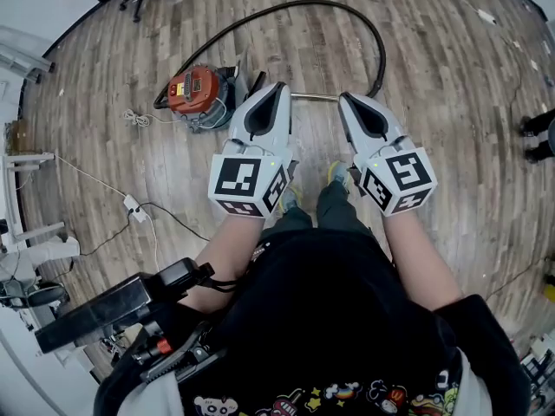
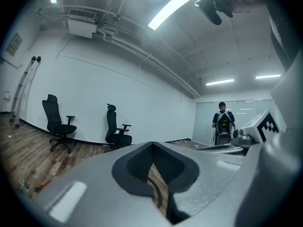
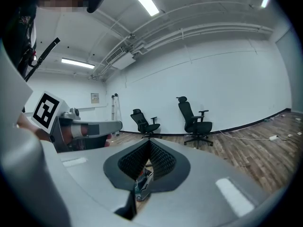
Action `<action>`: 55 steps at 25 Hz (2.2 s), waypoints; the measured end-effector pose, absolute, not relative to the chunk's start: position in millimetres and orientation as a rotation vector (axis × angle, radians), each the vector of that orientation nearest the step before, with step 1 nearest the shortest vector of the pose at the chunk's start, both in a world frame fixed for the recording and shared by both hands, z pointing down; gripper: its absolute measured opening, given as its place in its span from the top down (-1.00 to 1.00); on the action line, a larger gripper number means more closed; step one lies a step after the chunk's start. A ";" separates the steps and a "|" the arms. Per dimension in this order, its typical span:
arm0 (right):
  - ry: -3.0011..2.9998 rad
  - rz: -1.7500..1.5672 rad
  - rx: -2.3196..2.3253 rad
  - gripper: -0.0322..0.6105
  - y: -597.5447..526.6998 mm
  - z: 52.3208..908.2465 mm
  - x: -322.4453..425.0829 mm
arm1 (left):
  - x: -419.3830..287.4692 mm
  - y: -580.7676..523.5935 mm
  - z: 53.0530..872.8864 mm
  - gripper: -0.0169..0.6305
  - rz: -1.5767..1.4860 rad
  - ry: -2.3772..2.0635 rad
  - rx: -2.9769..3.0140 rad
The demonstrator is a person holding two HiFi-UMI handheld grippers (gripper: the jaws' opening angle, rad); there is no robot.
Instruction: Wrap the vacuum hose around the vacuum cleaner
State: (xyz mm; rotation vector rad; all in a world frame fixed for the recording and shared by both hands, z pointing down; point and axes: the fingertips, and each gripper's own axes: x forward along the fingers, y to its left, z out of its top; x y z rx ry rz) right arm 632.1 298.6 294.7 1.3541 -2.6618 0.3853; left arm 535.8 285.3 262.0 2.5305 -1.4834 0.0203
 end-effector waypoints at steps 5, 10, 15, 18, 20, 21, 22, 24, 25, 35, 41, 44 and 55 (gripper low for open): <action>-2.731 0.385 1.231 0.83 255.3 302.6 648.5 | 560.8 253.9 277.7 0.94 0.082 -1.567 2.479; -2.733 0.397 1.108 0.83 226.6 332.0 653.9 | 575.0 232.6 305.3 0.94 0.114 -1.615 2.416; -2.689 0.450 1.092 0.83 214.6 366.6 645.7 | 567.8 218.8 338.3 0.94 0.130 -1.613 2.360; -2.657 0.472 1.116 0.83 207.7 385.4 634.6 | 554.5 212.7 359.5 0.94 0.138 -1.598 2.330; -2.637 0.486 1.133 0.83 205.0 397.5 627.4 | 545.5 209.6 373.6 0.94 0.151 -1.579 2.319; -2.627 0.492 1.140 0.83 203.7 403.8 624.4 | 541.5 207.8 379.9 0.94 0.158 -1.572 2.317; -2.619 0.496 1.145 0.83 202.4 410.3 621.9 | 537.7 205.8 385.9 0.94 0.164 -1.569 2.317; -2.603 0.497 1.153 0.83 198.5 424.0 618.3 | 531.3 200.5 398.7 0.94 0.172 -1.564 2.316; -2.595 0.496 1.157 0.83 195.5 431.3 617.0 | 528.9 196.7 406.0 0.94 0.174 -1.561 2.315; -2.552 0.456 1.069 0.83 163.6 535.1 605.5 | 521.9 164.9 506.9 0.94 0.168 -1.577 2.246; -2.536 0.410 0.981 0.83 143.9 610.4 601.2 | 520.4 153.6 581.5 0.94 0.180 -1.593 2.190; -2.525 0.406 0.950 0.83 131.6 651.4 598.0 | 518.4 144.2 621.7 0.94 0.191 -1.596 2.163; -2.487 0.350 0.834 0.83 97.9 816.5 580.8 | 510.8 106.5 786.5 0.94 0.174 -1.623 2.061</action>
